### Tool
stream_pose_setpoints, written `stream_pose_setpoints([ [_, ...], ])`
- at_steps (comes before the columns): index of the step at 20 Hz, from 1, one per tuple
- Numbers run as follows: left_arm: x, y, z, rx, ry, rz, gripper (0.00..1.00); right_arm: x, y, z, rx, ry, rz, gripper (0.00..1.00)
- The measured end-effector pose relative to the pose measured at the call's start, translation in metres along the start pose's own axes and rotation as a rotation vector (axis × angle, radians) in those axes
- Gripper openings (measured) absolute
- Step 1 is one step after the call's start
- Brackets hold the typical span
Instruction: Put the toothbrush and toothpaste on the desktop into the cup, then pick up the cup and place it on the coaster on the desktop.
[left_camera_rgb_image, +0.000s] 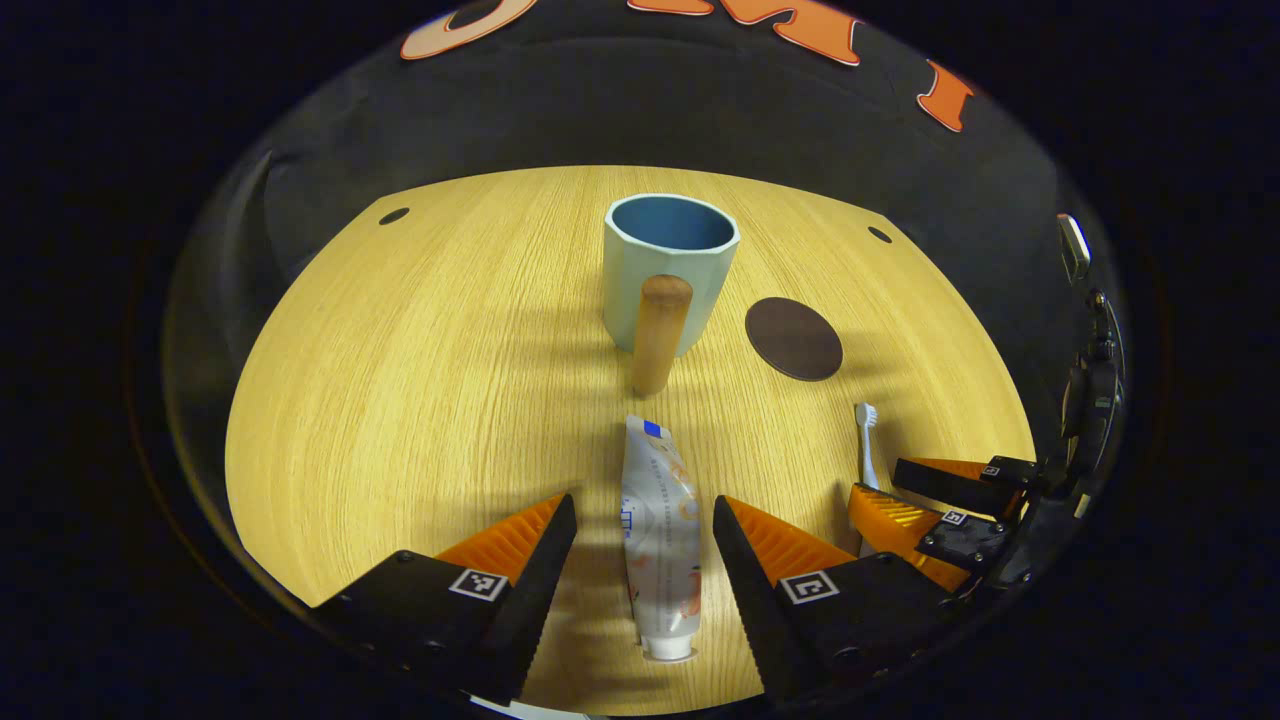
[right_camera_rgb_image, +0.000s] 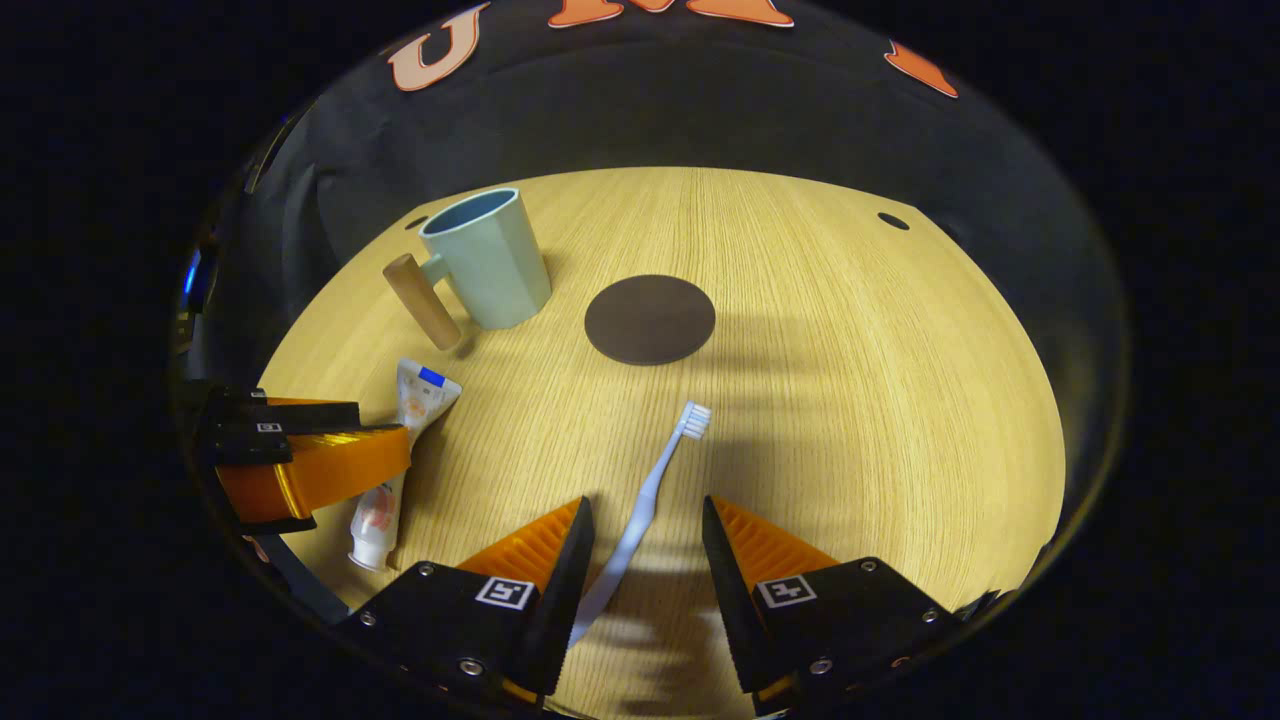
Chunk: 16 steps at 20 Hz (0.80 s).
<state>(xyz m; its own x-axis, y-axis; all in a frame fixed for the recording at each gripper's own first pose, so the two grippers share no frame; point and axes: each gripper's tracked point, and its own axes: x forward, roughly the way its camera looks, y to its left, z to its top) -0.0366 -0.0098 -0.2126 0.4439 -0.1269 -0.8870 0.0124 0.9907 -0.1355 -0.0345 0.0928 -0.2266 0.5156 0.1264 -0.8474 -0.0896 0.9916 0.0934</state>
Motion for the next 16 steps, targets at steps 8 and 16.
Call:
stream_pose_setpoints([
  [8, 0.020, -0.012, -0.013, -0.111, 0.112, -0.023, 0.54, 0.005, 0.001, 0.008, 0.010, -0.015, -0.002, 0.16],
  [16, 0.018, -0.022, -0.001, -0.121, 0.065, -0.085, 0.43, 0.004, 0.014, 0.015, 0.051, -0.037, 0.118, 0.03],
])
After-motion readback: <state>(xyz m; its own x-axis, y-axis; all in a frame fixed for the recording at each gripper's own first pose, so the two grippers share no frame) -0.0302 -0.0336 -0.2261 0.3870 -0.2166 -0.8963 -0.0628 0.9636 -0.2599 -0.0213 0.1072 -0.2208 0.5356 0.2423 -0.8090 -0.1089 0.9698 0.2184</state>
